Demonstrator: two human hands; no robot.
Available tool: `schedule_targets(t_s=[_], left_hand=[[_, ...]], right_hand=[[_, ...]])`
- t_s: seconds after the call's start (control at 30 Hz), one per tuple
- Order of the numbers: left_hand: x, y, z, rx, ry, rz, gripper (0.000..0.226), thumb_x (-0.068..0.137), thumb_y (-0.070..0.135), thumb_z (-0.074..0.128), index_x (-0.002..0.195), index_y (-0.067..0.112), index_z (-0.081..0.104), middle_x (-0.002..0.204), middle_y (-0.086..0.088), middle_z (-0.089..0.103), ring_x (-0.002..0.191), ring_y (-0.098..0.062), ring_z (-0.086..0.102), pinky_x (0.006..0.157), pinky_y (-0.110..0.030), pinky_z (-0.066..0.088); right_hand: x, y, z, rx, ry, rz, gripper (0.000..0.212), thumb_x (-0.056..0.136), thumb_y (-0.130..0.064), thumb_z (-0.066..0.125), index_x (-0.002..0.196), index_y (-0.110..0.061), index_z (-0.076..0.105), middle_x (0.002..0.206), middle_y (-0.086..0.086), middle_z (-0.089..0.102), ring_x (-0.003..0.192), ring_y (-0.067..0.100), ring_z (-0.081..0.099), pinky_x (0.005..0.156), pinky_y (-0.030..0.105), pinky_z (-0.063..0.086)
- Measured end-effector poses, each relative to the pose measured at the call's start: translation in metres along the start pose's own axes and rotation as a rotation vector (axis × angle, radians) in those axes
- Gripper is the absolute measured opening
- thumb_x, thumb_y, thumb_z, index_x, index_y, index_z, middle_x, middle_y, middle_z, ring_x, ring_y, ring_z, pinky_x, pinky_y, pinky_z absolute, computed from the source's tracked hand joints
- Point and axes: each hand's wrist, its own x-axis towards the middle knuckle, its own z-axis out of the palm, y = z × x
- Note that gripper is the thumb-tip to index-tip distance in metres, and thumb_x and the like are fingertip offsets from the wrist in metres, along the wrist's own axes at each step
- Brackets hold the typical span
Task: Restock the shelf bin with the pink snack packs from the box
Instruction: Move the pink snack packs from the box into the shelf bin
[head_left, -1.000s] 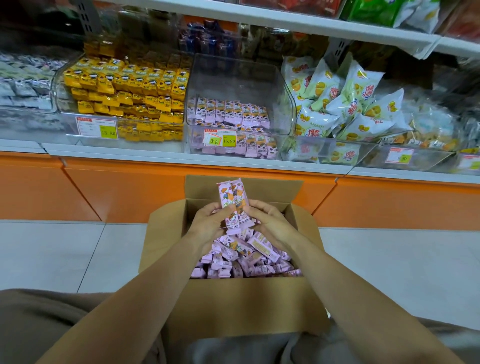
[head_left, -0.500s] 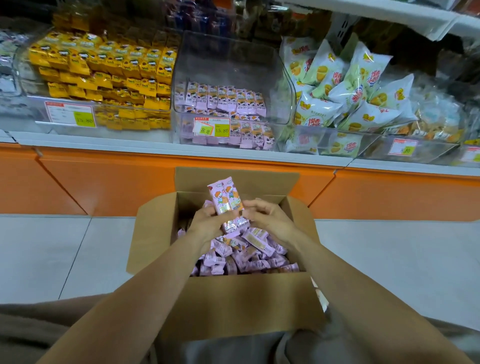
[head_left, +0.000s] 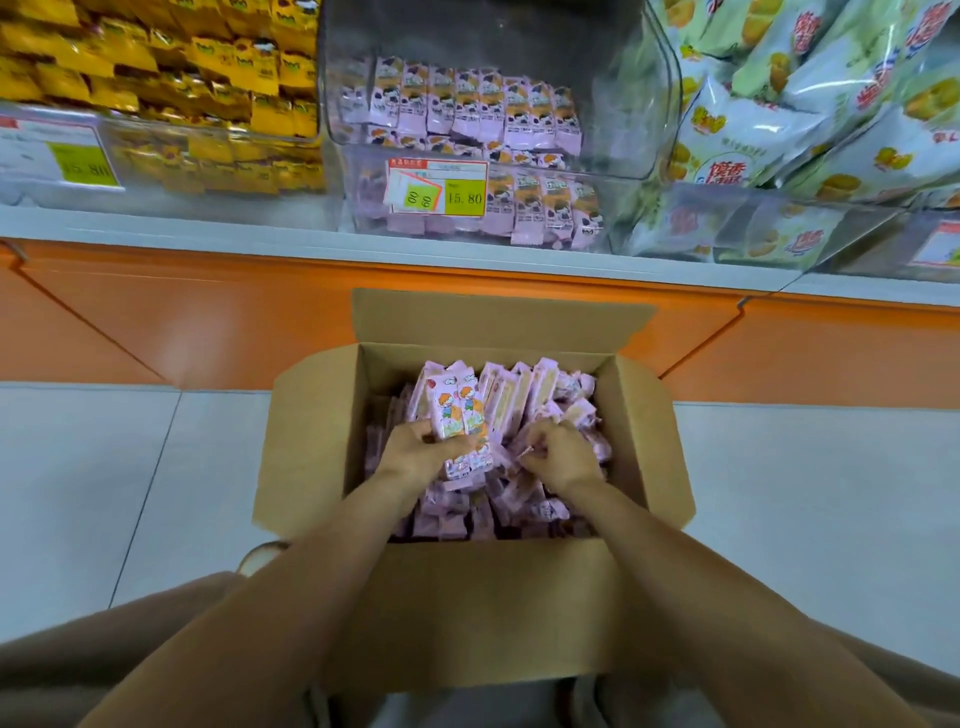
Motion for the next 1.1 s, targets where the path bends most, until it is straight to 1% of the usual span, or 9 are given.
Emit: schedule_targets(t_s=[0.17,0.33,0.4,0.5,0.6,0.7,0.77,0.9,1.1], left_hand=[[-0.011,0.014,0.001,-0.064,-0.014,0.017,0.024,0.08,0.012,0.077,0.102,0.008,0.07,0.098,-0.006,0.072,0.073,-0.007,0.067,0.057,-0.015,0.051],[-0.045,0.04,0.009,-0.321,-0.131,0.006,0.034,0.085,0.014,0.072,0.117,0.005,0.065,0.106,-0.007,0.073,0.091,-0.017,0.071,0.075,-0.025,0.057],[-0.064,0.053,0.011,-0.355,-0.182,0.067,0.031,0.089,0.012,0.067,0.119,0.004,0.064,0.104,-0.004,0.074,0.088,-0.013,0.072,0.065,-0.022,0.057],[-0.093,0.072,0.008,-0.366,-0.236,0.169,0.025,0.093,0.008,0.061,0.117,0.004,0.065,0.101,0.0,0.074,0.081,-0.007,0.072,0.056,-0.016,0.053],[-0.113,0.087,-0.002,-0.295,-0.277,0.277,0.028,0.092,0.012,0.062,0.12,0.008,0.064,0.111,-0.004,0.072,0.095,-0.012,0.07,0.064,-0.018,0.054],[-0.129,0.104,-0.013,-0.286,-0.272,0.352,0.029,0.09,0.013,0.064,0.119,0.009,0.063,0.114,-0.007,0.071,0.098,-0.017,0.07,0.068,-0.023,0.055],[-0.139,0.121,-0.021,-0.287,-0.251,0.406,0.027,0.089,0.013,0.064,0.115,0.008,0.065,0.109,-0.007,0.073,0.091,-0.017,0.072,0.068,-0.026,0.056],[-0.145,0.161,-0.042,-0.256,-0.196,0.515,0.024,0.089,0.011,0.065,0.112,0.004,0.066,0.097,-0.007,0.075,0.081,-0.018,0.072,0.068,-0.029,0.059],[-0.127,0.194,-0.063,-0.248,-0.149,0.563,0.037,0.088,0.016,0.068,0.123,0.009,0.061,0.115,-0.009,0.07,0.101,-0.025,0.069,0.087,-0.041,0.057]], right_hand=[[-0.019,-0.004,-0.046,0.296,0.022,-0.148,0.009,0.089,-0.015,0.061,0.088,-0.011,0.053,0.098,0.012,0.054,0.086,0.035,0.055,0.082,0.05,0.048],[-0.064,-0.042,-0.085,0.684,0.061,-0.277,0.019,0.088,-0.005,0.063,0.081,-0.021,0.054,0.111,-0.01,0.061,0.095,0.02,0.066,0.09,0.042,0.052],[-0.078,-0.055,-0.092,0.685,0.068,-0.328,0.022,0.086,-0.005,0.064,0.078,-0.023,0.054,0.114,-0.012,0.061,0.093,0.016,0.063,0.084,0.041,0.049],[-0.102,-0.078,-0.108,0.733,0.112,-0.379,0.021,0.08,-0.03,0.073,0.074,-0.027,0.054,0.119,-0.012,0.06,0.104,0.02,0.061,0.081,0.04,0.05],[-0.12,-0.099,-0.122,0.746,0.176,-0.41,0.037,0.071,-0.051,0.077,0.071,-0.024,0.052,0.116,-0.005,0.062,0.102,0.023,0.063,0.073,0.033,0.048],[-0.131,-0.119,-0.137,0.745,0.211,-0.465,0.034,0.074,-0.043,0.078,0.072,-0.026,0.049,0.09,0.016,0.058,0.086,0.038,0.061,0.073,0.044,0.053],[-0.133,-0.134,-0.151,0.743,0.248,-0.507,0.031,0.078,-0.034,0.077,0.075,-0.026,0.047,0.081,0.013,0.052,0.077,0.031,0.06,0.076,0.043,0.051],[-0.125,-0.166,-0.183,0.777,0.324,-0.551,0.025,0.084,-0.016,0.073,0.093,-0.024,0.052,0.102,-0.006,0.056,0.093,0.009,0.058,0.077,0.02,0.047],[-0.09,-0.194,-0.216,0.767,0.311,-0.504,0.018,0.092,-0.007,0.06,0.109,-0.009,0.056,0.105,0.008,0.06,0.084,0.015,0.065,0.083,0.037,0.053]])
